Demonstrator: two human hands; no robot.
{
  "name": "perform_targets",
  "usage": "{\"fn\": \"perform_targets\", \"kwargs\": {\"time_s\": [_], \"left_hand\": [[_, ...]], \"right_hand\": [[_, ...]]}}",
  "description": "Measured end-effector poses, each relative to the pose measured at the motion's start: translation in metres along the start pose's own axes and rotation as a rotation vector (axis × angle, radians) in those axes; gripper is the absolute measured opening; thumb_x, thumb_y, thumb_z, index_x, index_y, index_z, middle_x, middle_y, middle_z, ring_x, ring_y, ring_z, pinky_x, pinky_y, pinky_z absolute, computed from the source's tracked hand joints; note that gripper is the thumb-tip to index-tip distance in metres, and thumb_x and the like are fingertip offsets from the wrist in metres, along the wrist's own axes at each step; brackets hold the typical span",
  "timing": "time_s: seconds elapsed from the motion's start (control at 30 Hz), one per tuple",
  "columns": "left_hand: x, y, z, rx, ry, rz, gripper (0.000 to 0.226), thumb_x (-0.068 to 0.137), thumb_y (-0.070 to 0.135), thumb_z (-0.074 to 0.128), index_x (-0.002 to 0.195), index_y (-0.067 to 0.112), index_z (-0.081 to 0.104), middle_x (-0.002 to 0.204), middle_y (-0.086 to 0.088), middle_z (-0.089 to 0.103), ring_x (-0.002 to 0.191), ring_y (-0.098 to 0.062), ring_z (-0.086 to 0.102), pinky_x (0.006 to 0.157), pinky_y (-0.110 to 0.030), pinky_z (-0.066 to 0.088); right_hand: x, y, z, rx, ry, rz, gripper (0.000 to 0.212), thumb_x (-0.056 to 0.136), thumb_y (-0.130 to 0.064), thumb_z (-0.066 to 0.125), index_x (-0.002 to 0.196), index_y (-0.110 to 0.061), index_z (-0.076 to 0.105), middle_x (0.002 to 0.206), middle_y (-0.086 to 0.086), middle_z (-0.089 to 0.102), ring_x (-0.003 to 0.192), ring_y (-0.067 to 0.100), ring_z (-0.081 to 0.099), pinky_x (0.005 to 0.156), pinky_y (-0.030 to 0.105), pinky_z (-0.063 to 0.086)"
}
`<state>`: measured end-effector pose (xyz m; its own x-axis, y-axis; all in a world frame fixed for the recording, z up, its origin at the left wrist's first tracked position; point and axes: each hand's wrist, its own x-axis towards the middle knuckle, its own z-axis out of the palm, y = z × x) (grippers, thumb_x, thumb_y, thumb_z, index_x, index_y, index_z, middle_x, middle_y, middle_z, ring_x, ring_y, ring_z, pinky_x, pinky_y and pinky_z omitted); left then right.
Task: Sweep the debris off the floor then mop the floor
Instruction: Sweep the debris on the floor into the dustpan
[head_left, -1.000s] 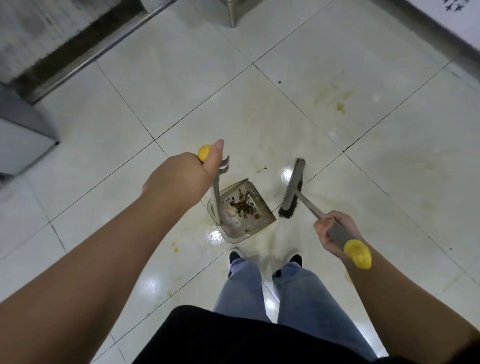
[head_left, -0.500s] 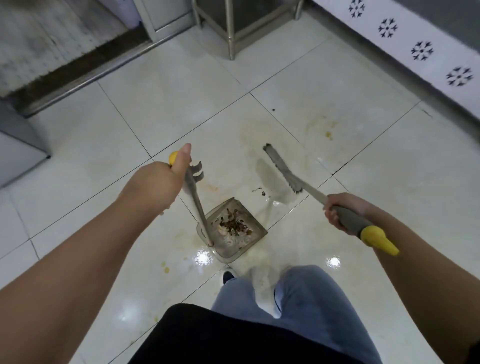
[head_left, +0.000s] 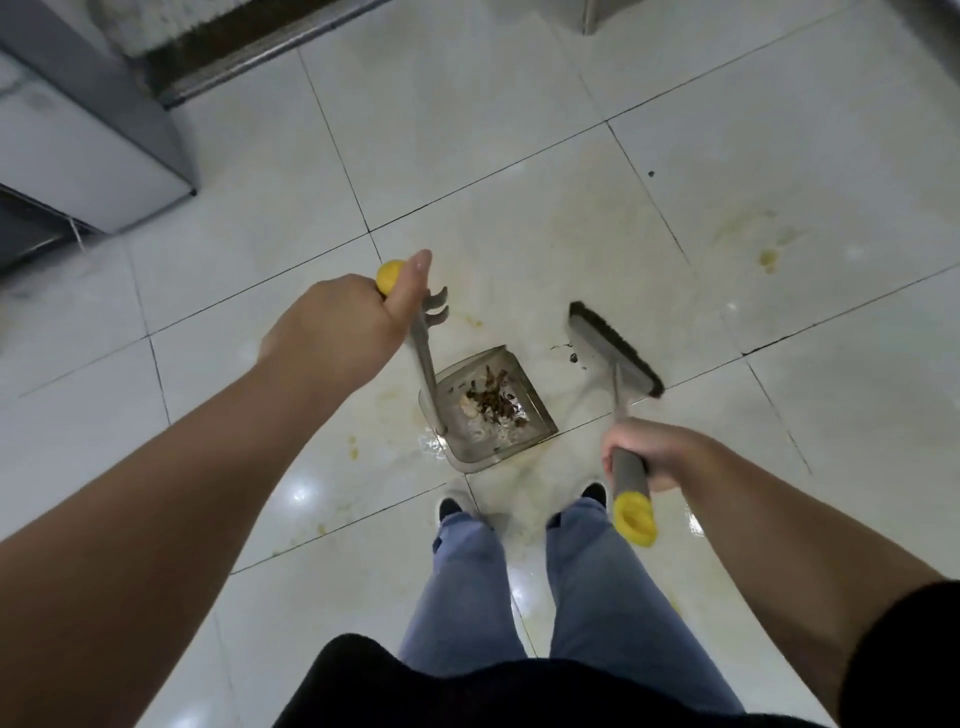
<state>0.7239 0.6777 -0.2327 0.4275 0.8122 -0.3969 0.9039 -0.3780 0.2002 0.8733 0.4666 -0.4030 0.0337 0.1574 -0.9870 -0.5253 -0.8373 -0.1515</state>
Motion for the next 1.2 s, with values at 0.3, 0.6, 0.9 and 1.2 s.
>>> {"fn": "perform_targets", "kwargs": {"time_s": [0.3, 0.6, 0.9, 1.2], "left_hand": [[-0.008, -0.035, -0.003, 0.029, 0.025, -0.031, 0.073, 0.084, 0.071, 0.013, 0.06, 0.011, 0.048, 0.058, -0.006, 0.049, 0.055, -0.014, 0.042, 0.052, -0.029, 0.026], [-0.044, -0.077, -0.002, -0.082, -0.124, -0.024, 0.069, 0.083, 0.07, 0.013, 0.06, 0.014, 0.046, 0.053, -0.006, 0.049, 0.051, -0.018, 0.048, 0.05, -0.026, 0.031], [-0.062, -0.076, 0.011, -0.049, -0.062, -0.044, 0.071, 0.081, 0.072, 0.013, 0.058, 0.014, 0.047, 0.06, -0.002, 0.049, 0.056, -0.011, 0.043, 0.048, -0.025, 0.023], [-0.074, -0.095, 0.017, -0.105, -0.101, -0.079, 0.068, 0.089, 0.064, 0.015, 0.068, 0.006, 0.044, 0.058, -0.008, 0.05, 0.055, -0.022, 0.051, 0.054, -0.029, 0.033]], "right_hand": [[-0.052, 0.023, 0.017, 0.03, -0.234, 0.019, 0.026, 0.088, -0.002, 0.045, 0.065, -0.011, 0.054, 0.045, 0.002, 0.046, 0.036, 0.009, 0.044, 0.039, 0.014, 0.038], [-0.112, 0.011, -0.03, 0.112, -0.081, -0.002, 0.021, 0.09, 0.002, 0.045, 0.094, -0.017, 0.051, 0.044, 0.004, 0.046, 0.027, 0.007, 0.041, 0.027, 0.012, 0.038], [-0.034, 0.007, 0.035, -0.395, 0.071, -0.019, 0.012, 0.084, 0.005, 0.041, 0.073, 0.0, 0.044, 0.039, 0.008, 0.051, 0.035, 0.018, 0.05, 0.04, 0.017, 0.04], [-0.074, 0.036, 0.048, -0.1, -0.142, 0.142, 0.02, 0.091, 0.0, 0.042, 0.091, -0.02, 0.045, 0.049, 0.005, 0.045, 0.032, 0.009, 0.045, 0.032, 0.013, 0.039]]}}
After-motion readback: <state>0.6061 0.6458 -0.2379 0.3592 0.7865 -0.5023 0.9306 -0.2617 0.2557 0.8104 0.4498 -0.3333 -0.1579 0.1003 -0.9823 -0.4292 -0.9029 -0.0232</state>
